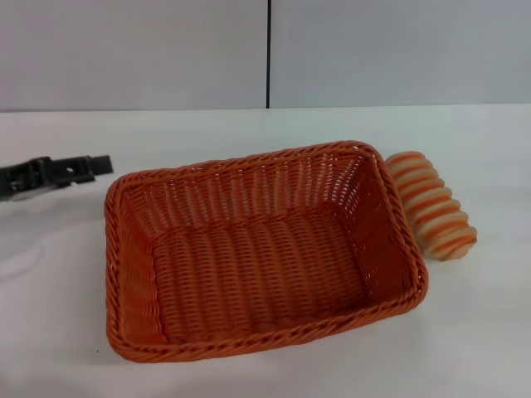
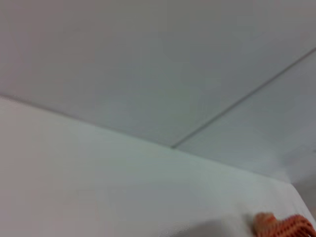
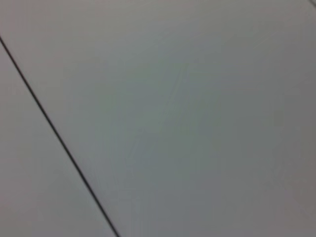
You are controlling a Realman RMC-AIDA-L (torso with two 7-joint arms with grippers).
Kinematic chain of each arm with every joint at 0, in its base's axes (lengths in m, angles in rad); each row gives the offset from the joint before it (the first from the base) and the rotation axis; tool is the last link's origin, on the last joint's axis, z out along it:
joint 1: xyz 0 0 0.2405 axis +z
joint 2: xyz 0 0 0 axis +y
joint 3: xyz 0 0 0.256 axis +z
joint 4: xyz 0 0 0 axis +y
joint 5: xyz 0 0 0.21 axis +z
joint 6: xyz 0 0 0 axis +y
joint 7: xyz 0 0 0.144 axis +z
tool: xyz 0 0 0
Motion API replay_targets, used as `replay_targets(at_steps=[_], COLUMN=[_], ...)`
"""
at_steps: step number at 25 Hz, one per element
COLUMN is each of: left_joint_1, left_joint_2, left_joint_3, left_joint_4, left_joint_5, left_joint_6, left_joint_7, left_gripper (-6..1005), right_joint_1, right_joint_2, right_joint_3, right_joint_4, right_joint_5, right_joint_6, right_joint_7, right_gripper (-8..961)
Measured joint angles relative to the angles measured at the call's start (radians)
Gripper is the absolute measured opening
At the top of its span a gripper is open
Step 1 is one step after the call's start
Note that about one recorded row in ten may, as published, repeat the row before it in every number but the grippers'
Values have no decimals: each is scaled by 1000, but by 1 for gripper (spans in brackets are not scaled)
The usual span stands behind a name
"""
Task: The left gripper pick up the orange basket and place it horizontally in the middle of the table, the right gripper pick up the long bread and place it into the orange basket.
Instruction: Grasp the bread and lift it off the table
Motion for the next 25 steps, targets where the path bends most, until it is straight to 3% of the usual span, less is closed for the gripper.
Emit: replay_targets(at_steps=[3, 4, 5, 6, 7, 9, 10, 12, 13, 17, 18, 19, 20, 22, 25], left_joint_1=[0, -3, -5, -5, -4, 4, 12, 12, 36, 46, 46, 60, 64, 64, 66], left_joint_2=[8, 12, 10, 6, 0, -11, -16, -16, -33, -44, -44, -58, -52, -51, -56], left_joint_3=[-20, -74, -144, -174, -214, -253, -260, -260, -264, -264, -264, -264, -265, -266, -265], left_joint_4=[-3, -4, -4, -6, -10, -19, -23, -23, -30, -32, -32, -55, -139, -155, -159], left_joint_5=[-4, -5, -16, -31, -59, -118, -157, -157, -271, -311, -311, -384, -446, -454, -457], left_joint_6=[-3, -6, -5, -4, -1, 2, 4, 4, 11, 12, 12, 13, 13, 17, 31], left_joint_7=[22, 70, 132, 161, 206, 276, 315, 315, 422, 466, 466, 543, 613, 633, 657], left_gripper=[554, 554, 554, 554, 554, 555, 555, 555, 555, 573, 582, 591, 600, 618, 735], right_joint_1=[0, 0, 0, 0, 0, 1, 10, 20, 29, 89, 89, 100, 111, 156, 188], right_joint_2=[-10, -16, -29, -29, -46, -56, -74, -85, -92, -102, -102, -101, -102, -115, -125], right_joint_3=[-43, -75, -149, -149, -230, -266, -316, -345, -367, -401, -401, -404, -408, -437, -460], right_joint_4=[-12, -24, -63, -63, -124, -166, -235, -290, -336, -525, -525, -547, -562, -587, -589], right_joint_5=[0, -1, -12, -12, -55, -98, -181, -248, -304, -544, -544, -575, -611, -728, -799], right_joint_6=[0, 0, 0, 0, 0, -3, -16, -35, -53, -152, -152, -165, -175, -196, -201], right_joint_7=[29, 50, 108, 108, 203, 262, 365, 432, 485, 661, 661, 679, 700, 787, 842], right_gripper=[778, 779, 779, 779, 778, 777, 777, 777, 778, 778, 778, 779, 779, 779, 779])
